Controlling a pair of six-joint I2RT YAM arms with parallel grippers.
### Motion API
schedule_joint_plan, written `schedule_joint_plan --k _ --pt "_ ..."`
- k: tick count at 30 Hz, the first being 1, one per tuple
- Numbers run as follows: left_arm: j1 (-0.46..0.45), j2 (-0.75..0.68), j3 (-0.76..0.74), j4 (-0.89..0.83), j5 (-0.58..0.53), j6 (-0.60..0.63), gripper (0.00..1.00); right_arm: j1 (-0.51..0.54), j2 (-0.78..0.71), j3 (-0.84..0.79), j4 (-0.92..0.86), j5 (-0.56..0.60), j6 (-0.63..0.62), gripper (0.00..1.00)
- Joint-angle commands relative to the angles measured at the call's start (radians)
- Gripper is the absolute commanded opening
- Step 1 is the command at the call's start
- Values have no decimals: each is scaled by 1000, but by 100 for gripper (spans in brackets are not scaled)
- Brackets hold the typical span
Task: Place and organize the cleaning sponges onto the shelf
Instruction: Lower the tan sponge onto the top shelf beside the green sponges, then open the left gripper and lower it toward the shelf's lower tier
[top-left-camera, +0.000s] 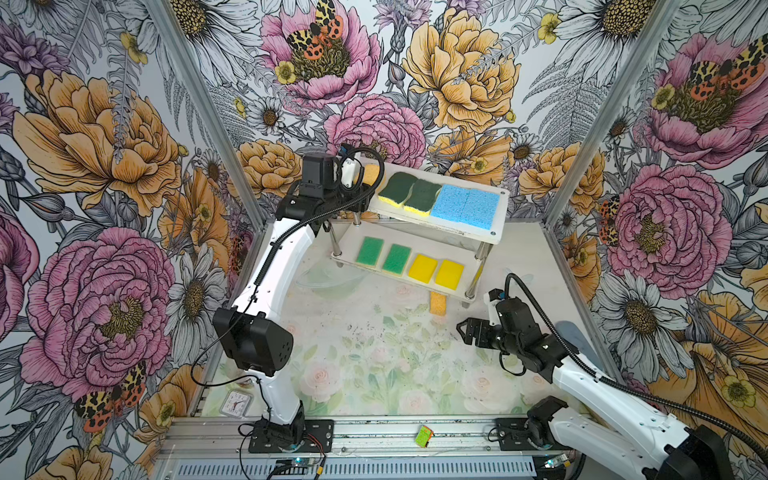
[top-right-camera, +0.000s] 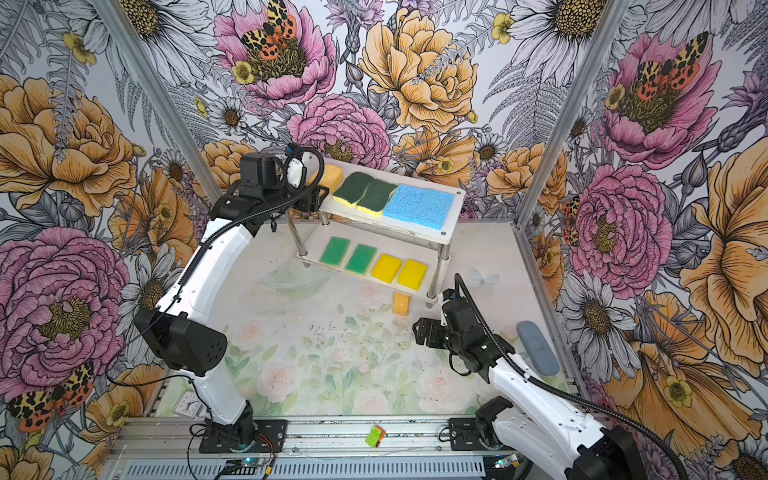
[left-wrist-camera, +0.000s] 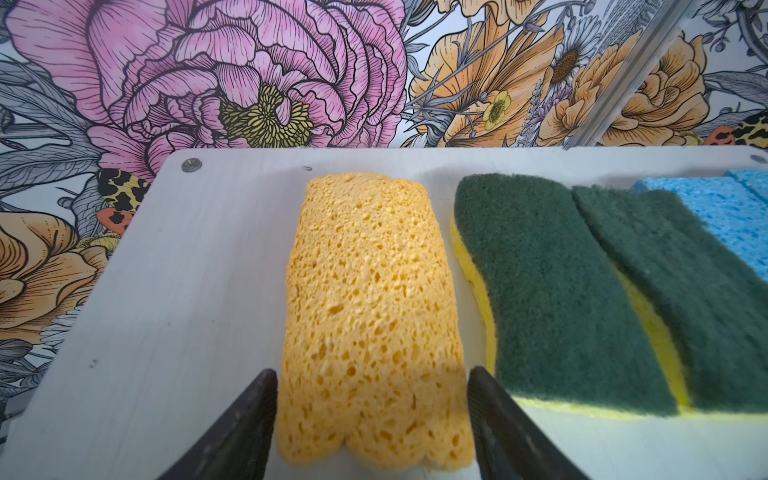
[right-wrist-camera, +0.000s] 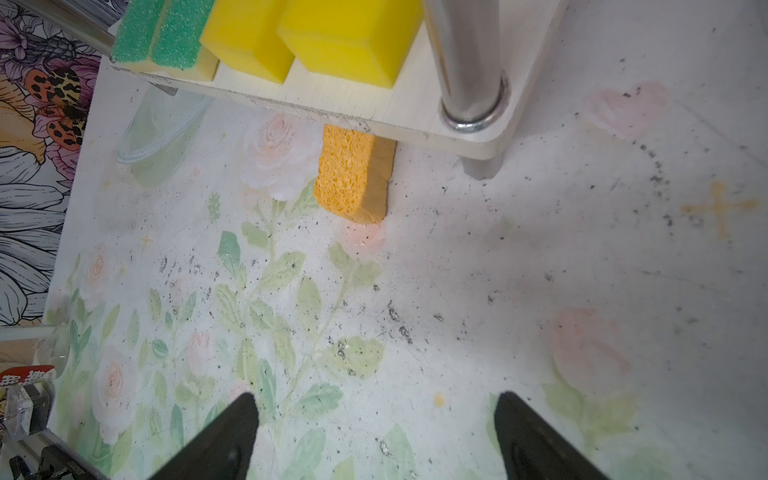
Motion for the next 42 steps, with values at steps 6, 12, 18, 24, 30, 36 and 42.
schedule_joint_plan --k 6,12,18,24,30,36,42 --pt "7 55 49 1 65 -26 70 -5 -5 2 14 13 3 91" --pt "7 64 52 1 80 -46 59 -5 -5 3 14 13 3 91" --pt "-1 63 53 1 80 -50 59 -5 -5 3 14 13 2 91" --pt "-13 50 50 1 73 -49 59 -5 -11 -4 14 13 3 91" --pt "-43 34 42 1 56 -41 60 -5 -14 -5 14 13 4 91" --pt "-61 34 33 1 22 -47 62 -5 -21 -9 14 13 6 91" --pt "-67 -12 24 1 -45 -47 71 -5 -25 -13 14 13 8 91"
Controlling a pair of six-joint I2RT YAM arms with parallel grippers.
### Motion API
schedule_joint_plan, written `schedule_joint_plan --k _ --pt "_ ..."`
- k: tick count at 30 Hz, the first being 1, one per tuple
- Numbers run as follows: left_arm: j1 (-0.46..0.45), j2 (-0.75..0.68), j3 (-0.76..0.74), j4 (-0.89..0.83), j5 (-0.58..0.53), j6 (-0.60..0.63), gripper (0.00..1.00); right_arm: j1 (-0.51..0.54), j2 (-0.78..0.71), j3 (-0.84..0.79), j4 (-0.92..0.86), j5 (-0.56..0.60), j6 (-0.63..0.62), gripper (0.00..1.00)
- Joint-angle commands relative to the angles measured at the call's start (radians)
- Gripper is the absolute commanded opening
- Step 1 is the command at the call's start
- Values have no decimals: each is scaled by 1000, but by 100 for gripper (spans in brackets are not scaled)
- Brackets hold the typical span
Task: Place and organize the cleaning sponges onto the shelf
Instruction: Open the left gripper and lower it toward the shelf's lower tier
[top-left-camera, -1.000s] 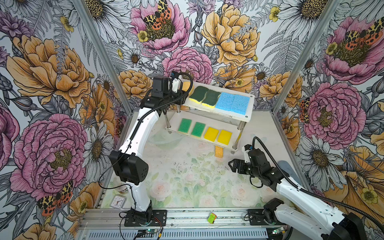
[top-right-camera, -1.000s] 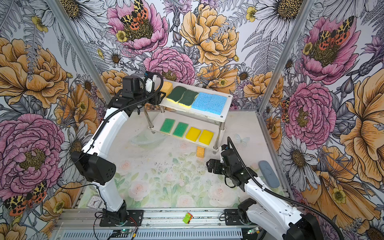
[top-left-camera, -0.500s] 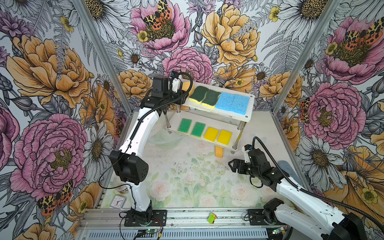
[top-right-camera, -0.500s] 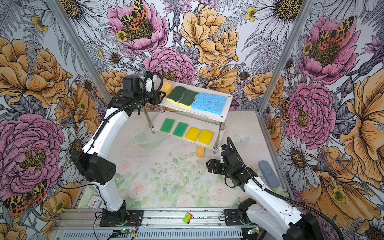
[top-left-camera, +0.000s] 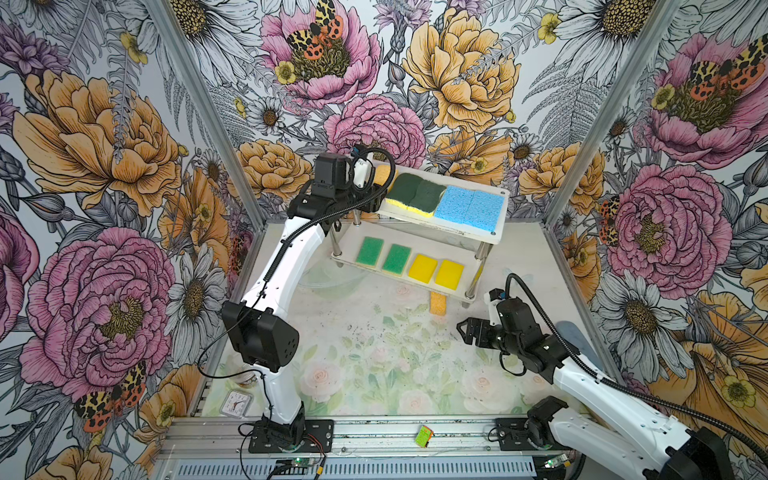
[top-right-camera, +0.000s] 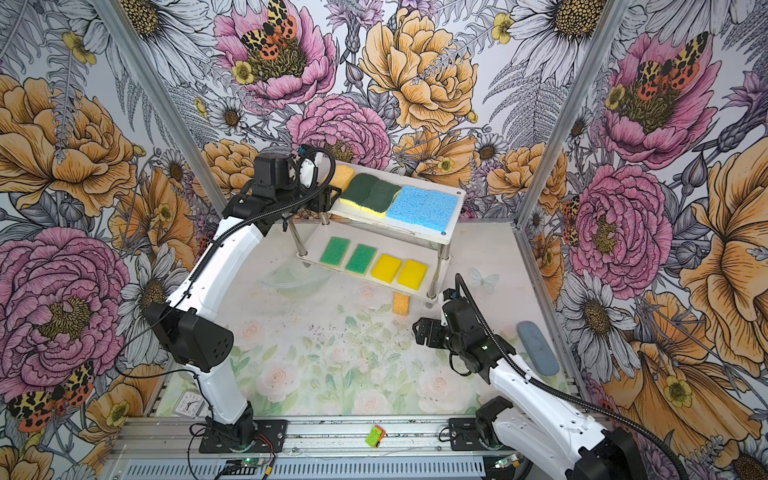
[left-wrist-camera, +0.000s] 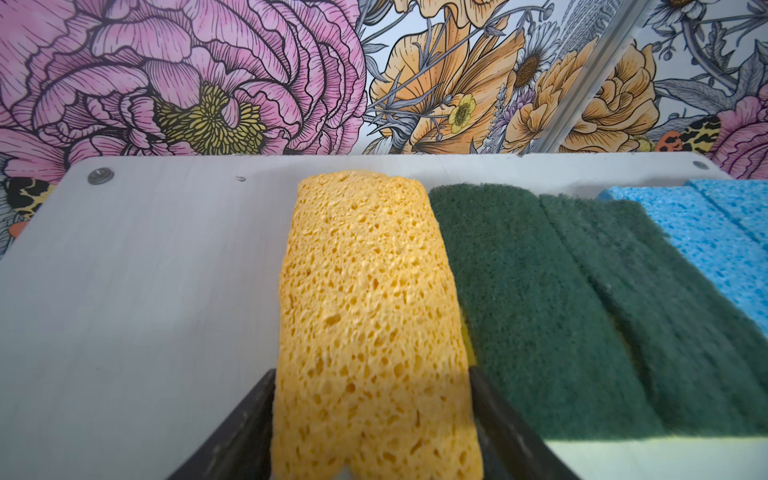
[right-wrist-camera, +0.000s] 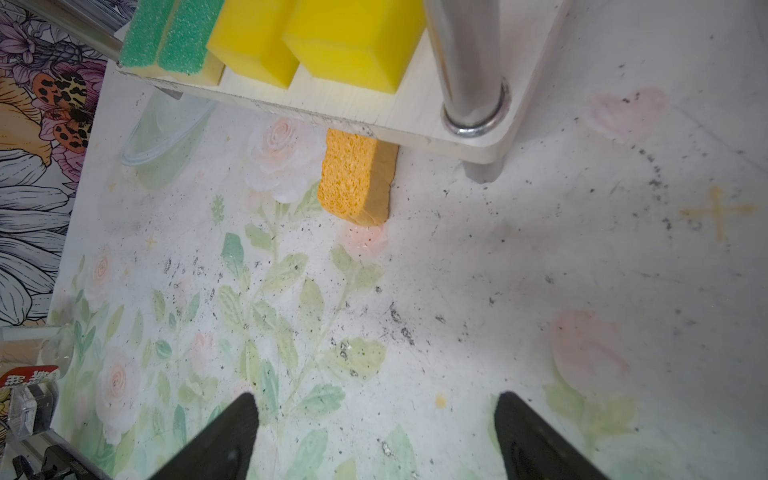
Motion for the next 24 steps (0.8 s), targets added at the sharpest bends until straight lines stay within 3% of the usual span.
schedule_joint_plan --k 1,17,24 --pt "-9 -53 -12 -8 -76 -13 71 -5 -15 -13 14 13 8 91" --pt "-22 -162 -87 41 -98 -49 78 -5 -11 -4 14 9 4 91" --pt "-78 -352 -375 153 -144 -93 82 -5 2 5 16 16 8 91"
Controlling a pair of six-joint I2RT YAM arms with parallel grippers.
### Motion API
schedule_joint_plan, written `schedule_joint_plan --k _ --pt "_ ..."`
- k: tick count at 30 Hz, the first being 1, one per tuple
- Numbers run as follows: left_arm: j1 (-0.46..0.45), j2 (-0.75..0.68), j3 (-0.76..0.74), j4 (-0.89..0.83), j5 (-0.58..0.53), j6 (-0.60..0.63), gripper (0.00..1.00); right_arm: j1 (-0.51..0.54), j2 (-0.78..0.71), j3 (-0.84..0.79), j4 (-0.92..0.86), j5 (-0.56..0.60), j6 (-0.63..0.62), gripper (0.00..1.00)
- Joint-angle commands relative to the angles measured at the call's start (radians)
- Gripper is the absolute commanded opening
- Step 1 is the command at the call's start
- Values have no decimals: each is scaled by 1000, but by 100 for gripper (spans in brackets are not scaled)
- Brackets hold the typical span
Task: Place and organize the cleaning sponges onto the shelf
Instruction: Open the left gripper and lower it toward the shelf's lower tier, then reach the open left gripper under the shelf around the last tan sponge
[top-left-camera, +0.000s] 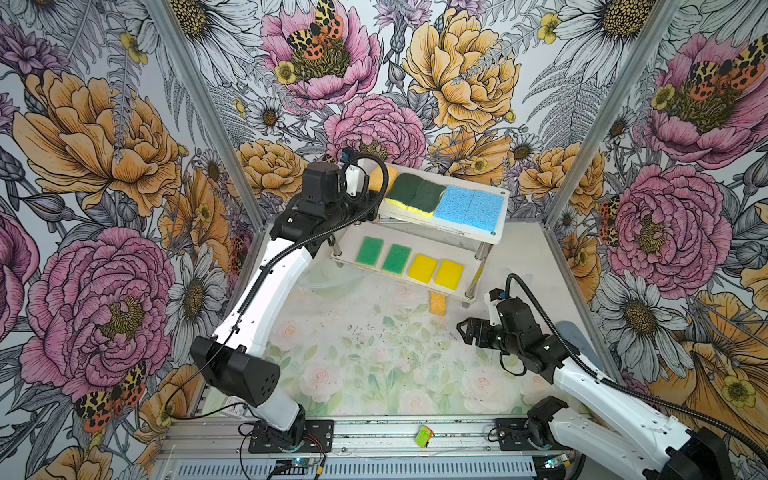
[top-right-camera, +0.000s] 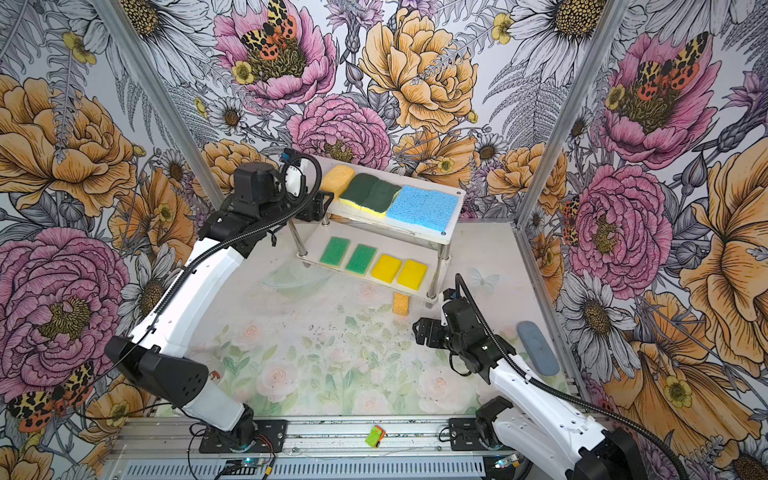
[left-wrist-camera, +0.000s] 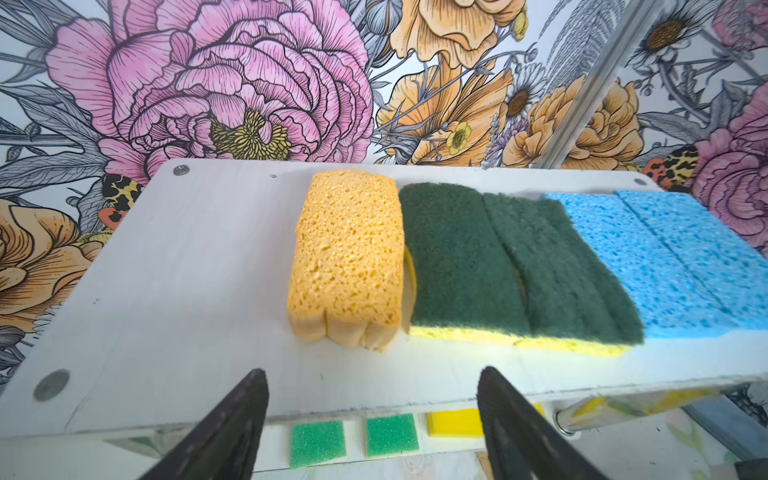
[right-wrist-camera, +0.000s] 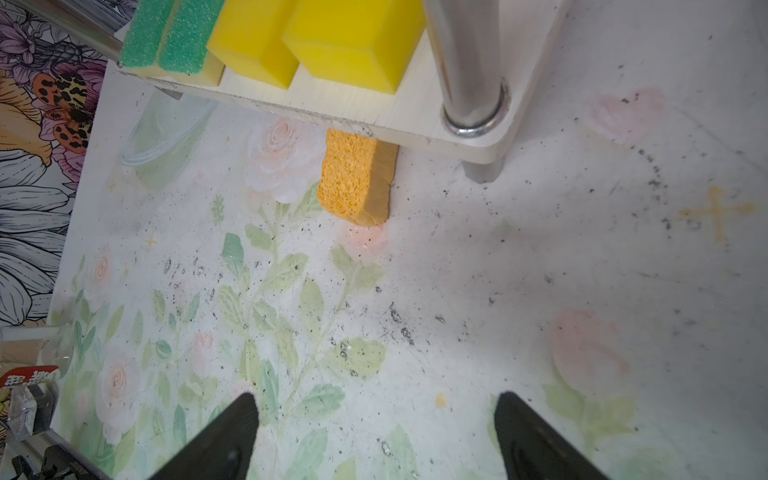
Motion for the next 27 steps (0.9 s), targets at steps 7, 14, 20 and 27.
schedule_joint_plan --k 7,14,20,27 --pt "-90 -277 -523 283 -73 -177 83 -4 -8 11 17 33 2 91" --pt "-254 -325 -934 597 -213 -399 83 -5 3 17 18 38 -10 91" --pt "-390 -220 -1100 845 -341 -525 76 -5 18 28 17 41 -15 91" --pt "-434 -59 -1117 985 -300 -576 99 -7 13 29 17 43 -17 91"
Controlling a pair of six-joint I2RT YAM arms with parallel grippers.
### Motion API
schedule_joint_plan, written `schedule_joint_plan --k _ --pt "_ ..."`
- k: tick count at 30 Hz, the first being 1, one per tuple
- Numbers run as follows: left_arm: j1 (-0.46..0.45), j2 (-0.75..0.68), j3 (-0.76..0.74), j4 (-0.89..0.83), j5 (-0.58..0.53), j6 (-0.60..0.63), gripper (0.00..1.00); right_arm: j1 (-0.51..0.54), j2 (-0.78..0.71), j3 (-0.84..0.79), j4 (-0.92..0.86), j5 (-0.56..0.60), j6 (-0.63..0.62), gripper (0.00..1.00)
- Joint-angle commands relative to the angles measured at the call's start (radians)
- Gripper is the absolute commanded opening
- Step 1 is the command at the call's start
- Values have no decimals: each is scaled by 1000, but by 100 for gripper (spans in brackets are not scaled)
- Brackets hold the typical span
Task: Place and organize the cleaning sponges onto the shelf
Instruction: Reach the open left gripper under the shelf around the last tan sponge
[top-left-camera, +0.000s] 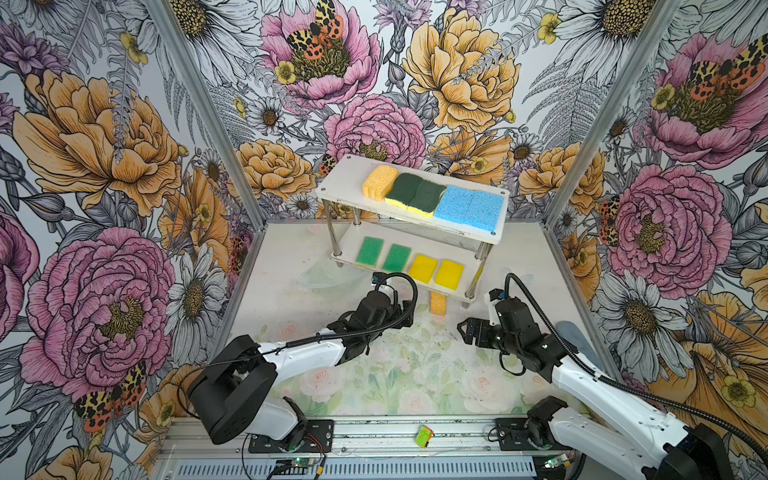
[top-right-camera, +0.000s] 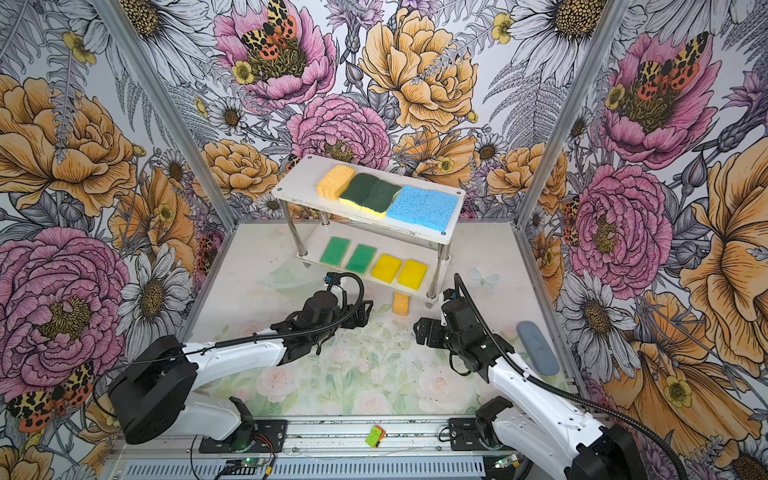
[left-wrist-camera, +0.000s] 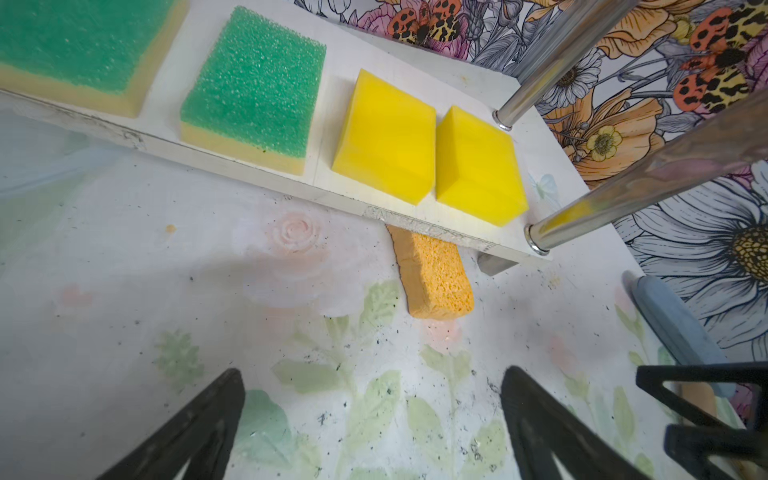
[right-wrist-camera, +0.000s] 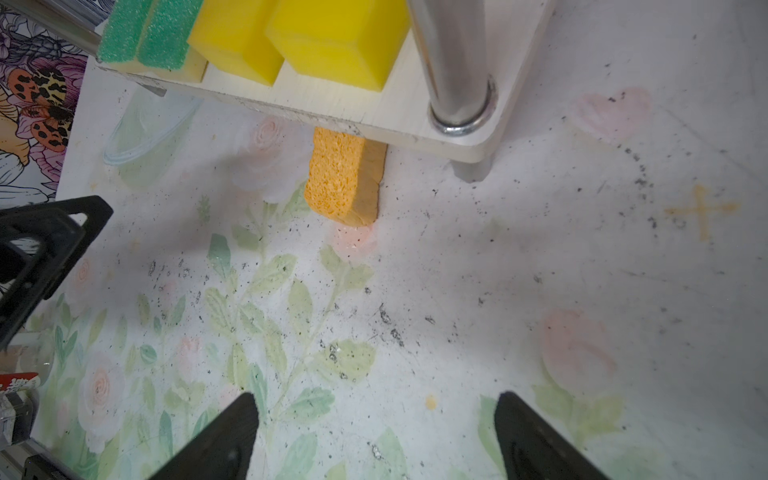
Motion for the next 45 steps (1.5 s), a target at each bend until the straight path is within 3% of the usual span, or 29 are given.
schedule_joint_plan --k 1,13,19,28,45 --pt "-23 67 25 138 6 -40 99 -7 -3 29 16 22 -12 91" --pt "-108 307 198 63 -18 -25 99 -10 -37 9 11 33 -11 91" --pt "-173 410 393 -220 -151 89 99 -12 -71 -4 3 28 -17 92" --pt "-189 472 465 -346 -288 120 99 -15 -129 -19 -35 47 -19 92" --pt "-195 470 468 -293 -199 143 99 -18 -135 -23 -48 64 -17 92"
